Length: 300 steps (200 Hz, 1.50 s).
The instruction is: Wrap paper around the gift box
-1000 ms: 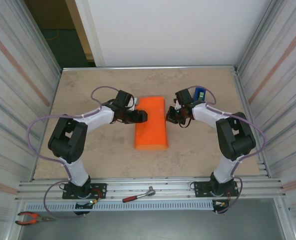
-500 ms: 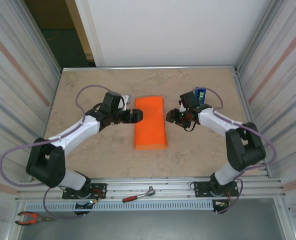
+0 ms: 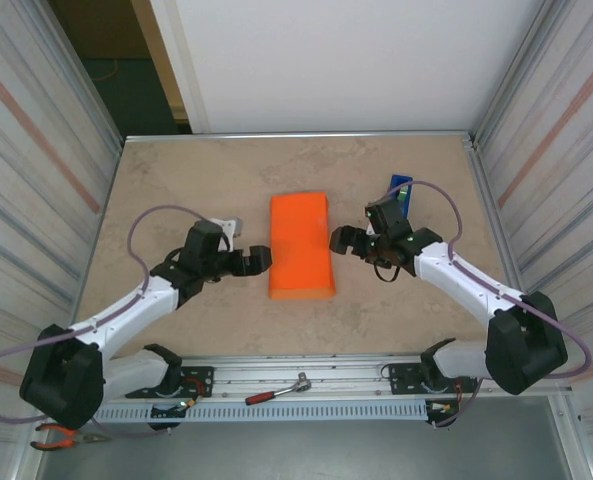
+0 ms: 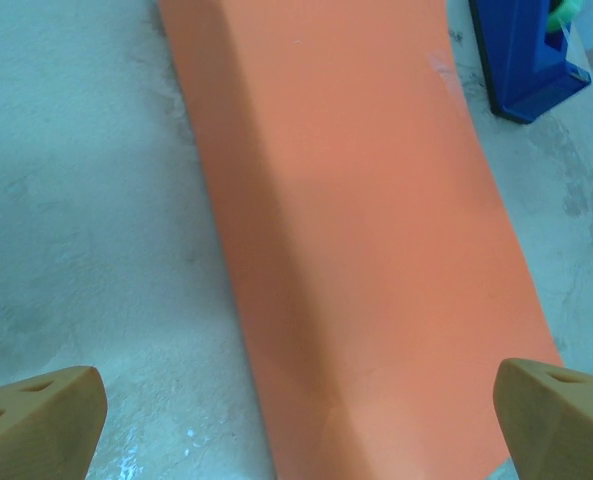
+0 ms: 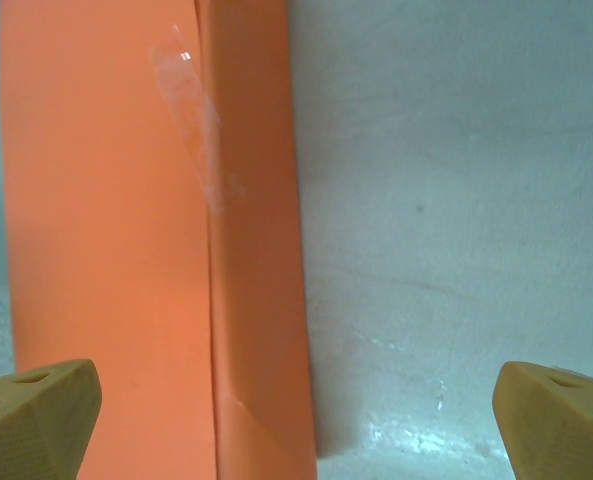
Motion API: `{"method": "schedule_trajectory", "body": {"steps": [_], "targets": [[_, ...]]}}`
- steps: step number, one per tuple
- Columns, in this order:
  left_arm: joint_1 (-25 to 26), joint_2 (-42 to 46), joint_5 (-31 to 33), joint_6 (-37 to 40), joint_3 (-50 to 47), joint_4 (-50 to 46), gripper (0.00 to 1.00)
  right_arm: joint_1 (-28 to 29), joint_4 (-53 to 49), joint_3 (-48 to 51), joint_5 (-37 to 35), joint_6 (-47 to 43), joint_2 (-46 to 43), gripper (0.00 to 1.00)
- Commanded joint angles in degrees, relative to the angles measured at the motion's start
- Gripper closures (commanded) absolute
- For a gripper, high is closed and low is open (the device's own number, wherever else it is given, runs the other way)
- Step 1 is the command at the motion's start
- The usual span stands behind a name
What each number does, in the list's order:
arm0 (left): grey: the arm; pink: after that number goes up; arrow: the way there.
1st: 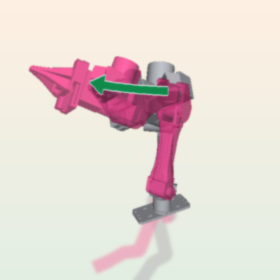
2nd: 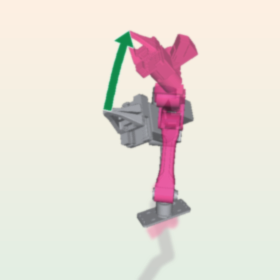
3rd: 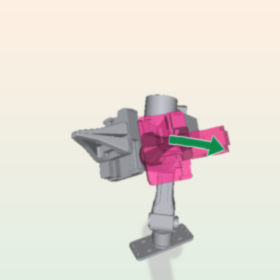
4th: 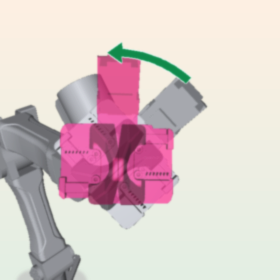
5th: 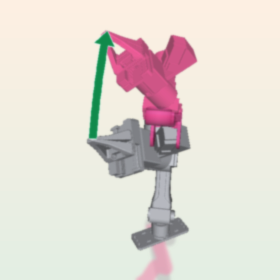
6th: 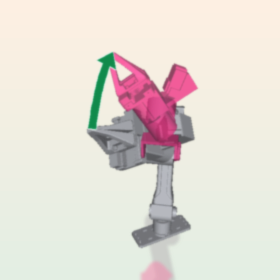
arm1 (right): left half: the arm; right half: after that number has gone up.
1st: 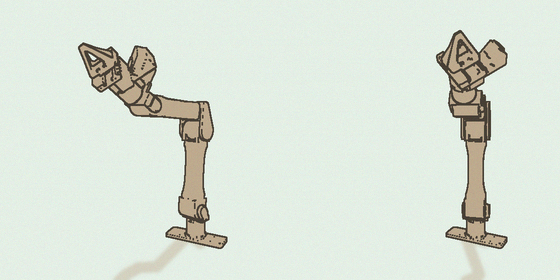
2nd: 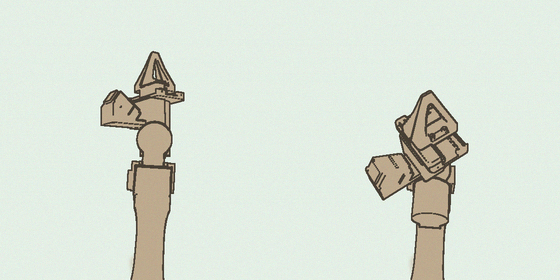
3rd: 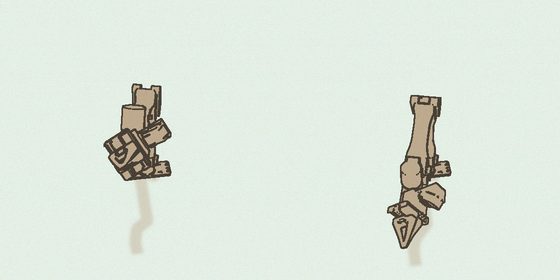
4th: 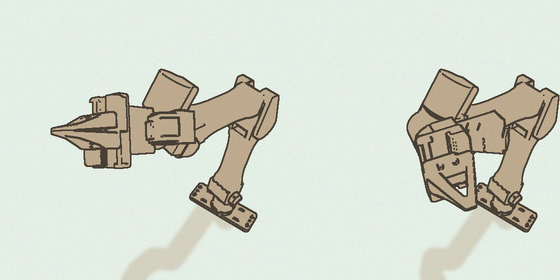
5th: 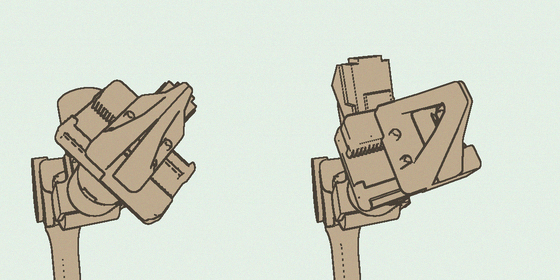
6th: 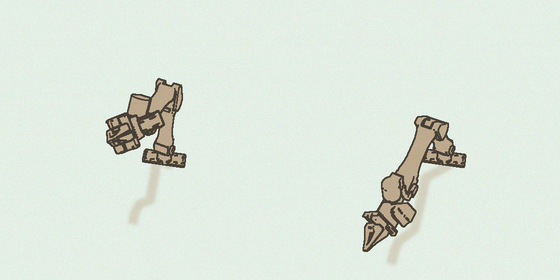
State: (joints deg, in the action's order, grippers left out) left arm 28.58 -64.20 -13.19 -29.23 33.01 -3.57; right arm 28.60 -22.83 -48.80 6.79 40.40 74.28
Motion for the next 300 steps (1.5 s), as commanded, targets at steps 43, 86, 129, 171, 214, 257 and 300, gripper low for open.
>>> {"method": "schedule_trajectory", "body": {"steps": [43,86,129,171,214,257,300], "targets": [[3.84,-3.01,-1.09,-1.18,-3.07,7.86,0.04,11.05,-5.24,-4.30,-4.76,0.39,7.34,0.01],[8.51,-5.81,4.96,0.29,-3.07,9.46,0.12,15.18,-5.80,-4.43,-8.99,1.77,10.01,0.01],[9.63,-9.03,11.97,0.40,-3.38,10.45,0.17,14.33,-1.66,-2.45,-9.21,3.01,12.67,0.01],[10.40,-14.28,13.60,-0.30,-3.92,14.70,0.20,14.32,1.46,-2.10,-8.05,3.30,16.76,0.00],[11.98,-15.67,15.81,-0.21,-2.92,14.94,0.20,14.20,0.22,-1.79,-8.34,3.01,11.81,0.01],[13.16,-14.88,16.49,-0.13,-1.90,13.34,0.21,11.71,0.10,-1.74,-7.24,1.97,9.80,0.02],[7.62,-5.96,9.38,0.77,2.81,4.32,0.12,4.71,0.07,-4.38,-1.99,0.68,6.34,0.01]]}}
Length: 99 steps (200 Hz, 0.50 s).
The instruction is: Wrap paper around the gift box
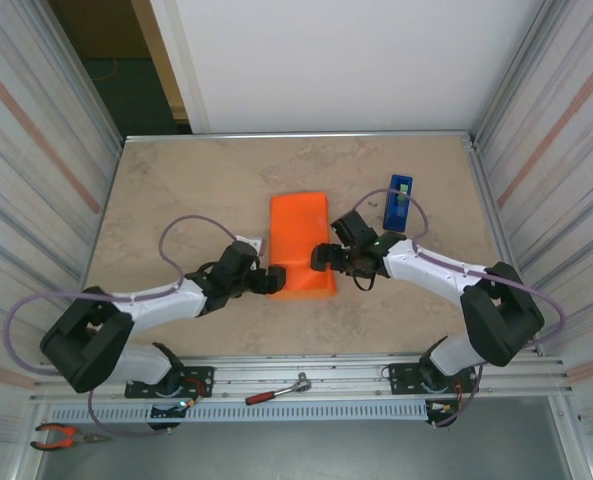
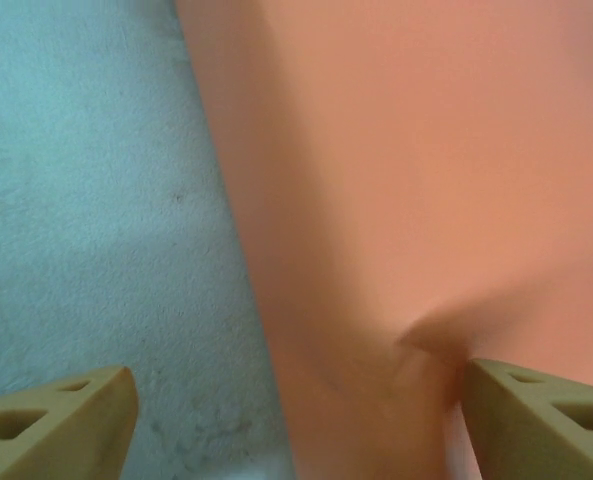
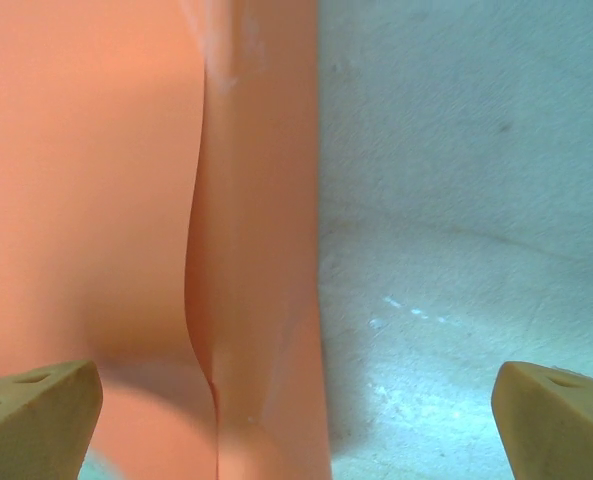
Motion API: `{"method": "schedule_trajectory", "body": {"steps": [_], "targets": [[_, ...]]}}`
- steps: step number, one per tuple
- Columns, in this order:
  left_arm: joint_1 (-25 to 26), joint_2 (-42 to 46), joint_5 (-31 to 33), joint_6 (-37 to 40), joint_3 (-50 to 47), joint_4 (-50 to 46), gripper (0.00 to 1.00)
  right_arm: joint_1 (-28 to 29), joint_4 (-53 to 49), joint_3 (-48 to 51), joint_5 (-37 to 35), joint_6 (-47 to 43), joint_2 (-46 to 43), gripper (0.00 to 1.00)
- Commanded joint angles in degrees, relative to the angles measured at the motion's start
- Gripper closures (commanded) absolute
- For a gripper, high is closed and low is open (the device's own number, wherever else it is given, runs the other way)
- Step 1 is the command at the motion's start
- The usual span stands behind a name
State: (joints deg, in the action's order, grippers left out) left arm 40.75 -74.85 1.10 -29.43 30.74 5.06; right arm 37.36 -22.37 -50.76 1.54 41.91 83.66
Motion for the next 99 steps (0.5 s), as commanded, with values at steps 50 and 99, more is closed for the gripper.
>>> {"method": "schedule_trajectory", "body": {"steps": [50,99], "targets": [[-18.64,-13.68,-26.78,0.78,22.93,-5.10,0.08,-14.17,2.61,-16.42,13.41,-2.12,8.79,0.01],[-20.40,-34.15,-32.54,2.87,42.32,-10.87,0.10,-15.82,1.88,-31.41,17.92,-1.58,26.26,0.01]]}}
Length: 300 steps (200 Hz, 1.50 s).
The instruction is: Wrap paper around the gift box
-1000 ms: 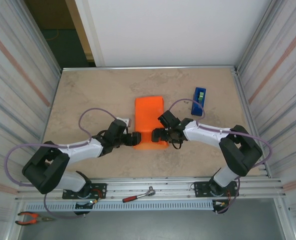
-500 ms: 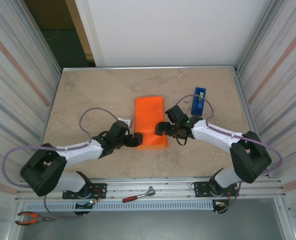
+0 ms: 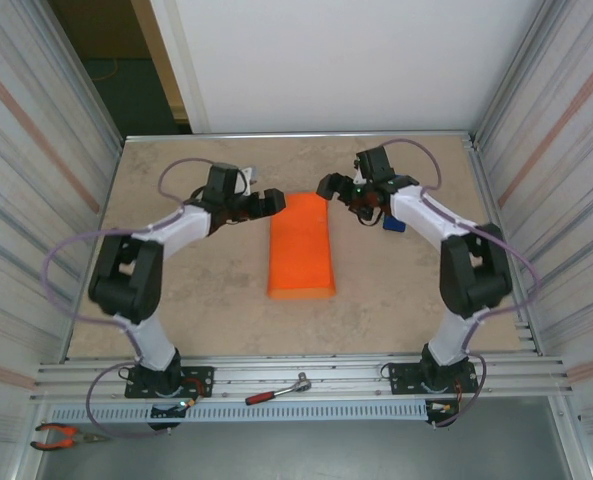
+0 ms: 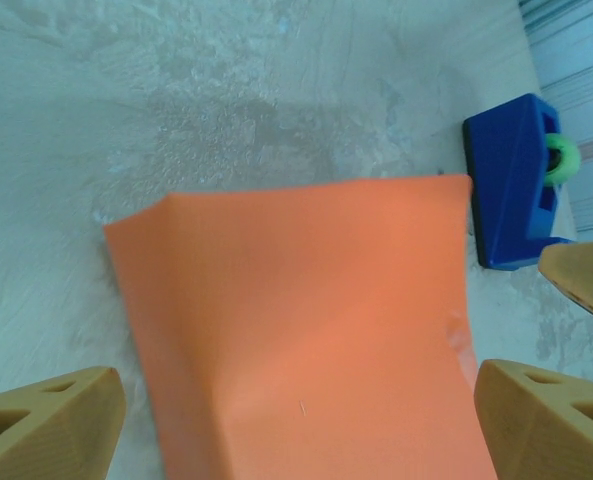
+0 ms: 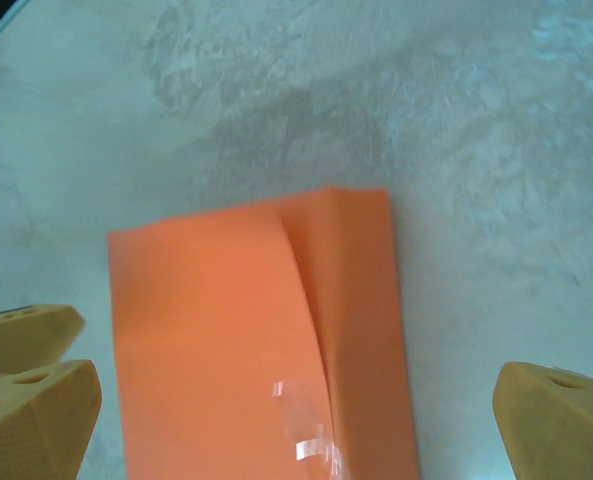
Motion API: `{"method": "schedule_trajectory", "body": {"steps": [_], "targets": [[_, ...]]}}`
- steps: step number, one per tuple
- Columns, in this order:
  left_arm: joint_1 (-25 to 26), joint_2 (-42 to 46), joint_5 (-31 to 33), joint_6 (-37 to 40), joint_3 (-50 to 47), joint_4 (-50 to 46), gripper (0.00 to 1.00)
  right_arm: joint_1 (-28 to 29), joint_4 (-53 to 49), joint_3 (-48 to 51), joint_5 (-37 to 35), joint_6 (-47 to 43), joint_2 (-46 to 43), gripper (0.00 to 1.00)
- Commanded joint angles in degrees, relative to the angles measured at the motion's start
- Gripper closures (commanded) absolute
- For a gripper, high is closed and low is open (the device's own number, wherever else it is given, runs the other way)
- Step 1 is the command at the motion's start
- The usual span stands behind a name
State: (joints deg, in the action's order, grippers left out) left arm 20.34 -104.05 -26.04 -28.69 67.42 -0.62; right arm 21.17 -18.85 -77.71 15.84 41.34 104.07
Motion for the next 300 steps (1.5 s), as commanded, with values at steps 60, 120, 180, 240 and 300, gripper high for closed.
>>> {"method": "schedule_trajectory", "body": {"steps": [60,120,180,240,300], "targets": [[0.05,-13.71,-5.72,0.14,10.92,-4.56,0.21,1.15,1.07,-7.57,4.41,2.37,15.62,0.07],[1.09,-15.66,-6.34,-3.19,8.91,0.01,0.74,1.48,4.43,-5.04,6.42,4.17,17.31,0.52],[1.99,-15.66,-2.20,-4.53,7.03,0.09,1.00,1.23,6.06,-3.17,7.79,5.04,17.28,0.93],[1.99,-15.49,1.33,-4.48,5.68,-0.29,1.00,0.36,6.90,-2.27,8.22,6.03,16.43,1.00],[1.98,-14.09,3.44,-5.72,3.21,0.80,1.00,-1.87,7.43,0.72,8.60,5.45,10.46,0.16]]}}
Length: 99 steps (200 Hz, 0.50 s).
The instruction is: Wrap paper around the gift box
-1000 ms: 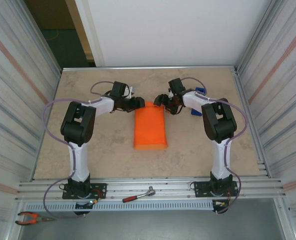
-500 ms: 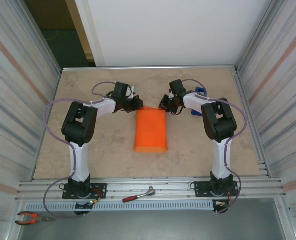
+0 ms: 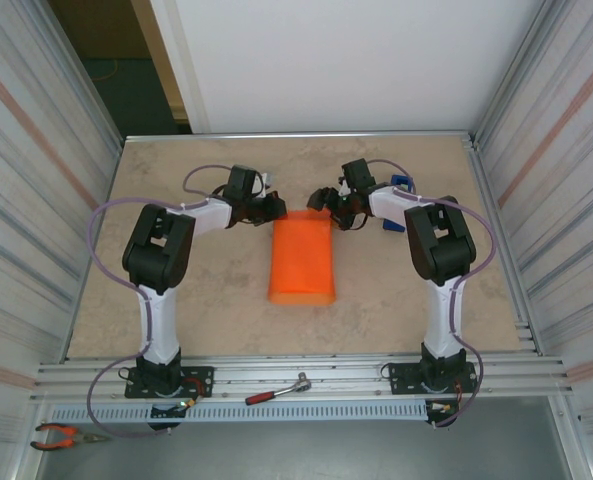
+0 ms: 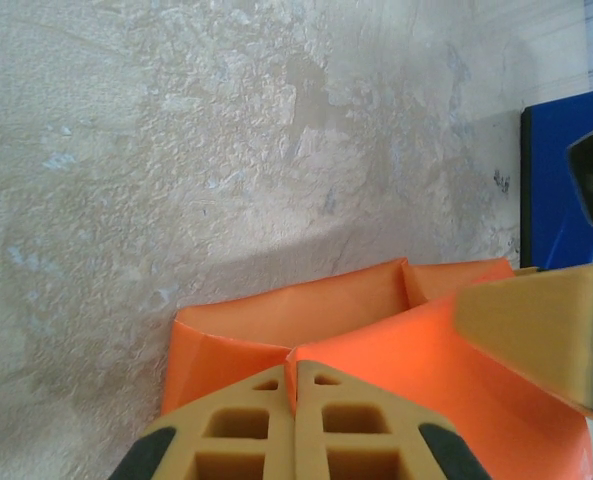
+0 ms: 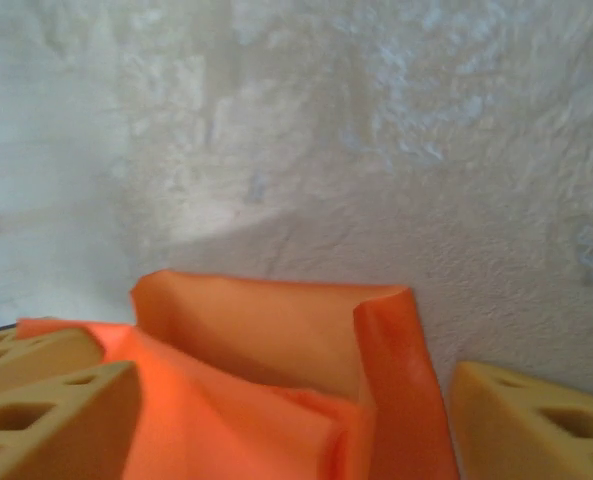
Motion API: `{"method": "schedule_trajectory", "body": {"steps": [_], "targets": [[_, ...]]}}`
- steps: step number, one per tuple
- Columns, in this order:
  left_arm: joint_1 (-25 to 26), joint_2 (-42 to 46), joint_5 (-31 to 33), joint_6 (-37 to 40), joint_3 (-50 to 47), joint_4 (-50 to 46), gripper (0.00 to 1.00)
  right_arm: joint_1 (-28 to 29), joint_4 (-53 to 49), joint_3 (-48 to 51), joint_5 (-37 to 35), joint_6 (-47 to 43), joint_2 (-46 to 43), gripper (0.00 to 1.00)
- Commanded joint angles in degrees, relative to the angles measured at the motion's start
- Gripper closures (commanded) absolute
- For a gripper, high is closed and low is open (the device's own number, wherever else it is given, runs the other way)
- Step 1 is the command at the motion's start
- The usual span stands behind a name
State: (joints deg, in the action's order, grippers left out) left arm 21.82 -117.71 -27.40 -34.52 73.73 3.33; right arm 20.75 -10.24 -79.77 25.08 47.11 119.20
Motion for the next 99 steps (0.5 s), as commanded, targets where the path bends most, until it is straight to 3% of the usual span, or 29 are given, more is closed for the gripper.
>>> {"method": "schedule_trajectory", "body": {"steps": [1,31,50,64,99], "targets": [[0.50,-0.42,4.94,0.09,-3.13,-3.16,1.00,-1.48,-1.19,2.86,-0.69,-0.34,-4.80,0.16],[0.32,-0.06,4.36,0.03,-3.16,-2.89,1.00,-1.55,-0.86,7.13,-1.68,-0.70,-10.25,0.15],[-0.10,0.97,3.44,0.33,-2.89,-2.41,0.63,-0.84,-1.13,10.63,-3.64,-1.25,-14.79,0.11],[-0.78,2.42,2.15,0.92,-2.89,-1.44,0.42,-0.09,-1.65,13.84,-5.50,-2.29,-18.94,0.09],[-3.71,8.18,-2.30,3.05,-3.16,-0.03,0.23,2.02,-6.99,19.90,-9.76,-6.99,-29.53,0.05]]}}
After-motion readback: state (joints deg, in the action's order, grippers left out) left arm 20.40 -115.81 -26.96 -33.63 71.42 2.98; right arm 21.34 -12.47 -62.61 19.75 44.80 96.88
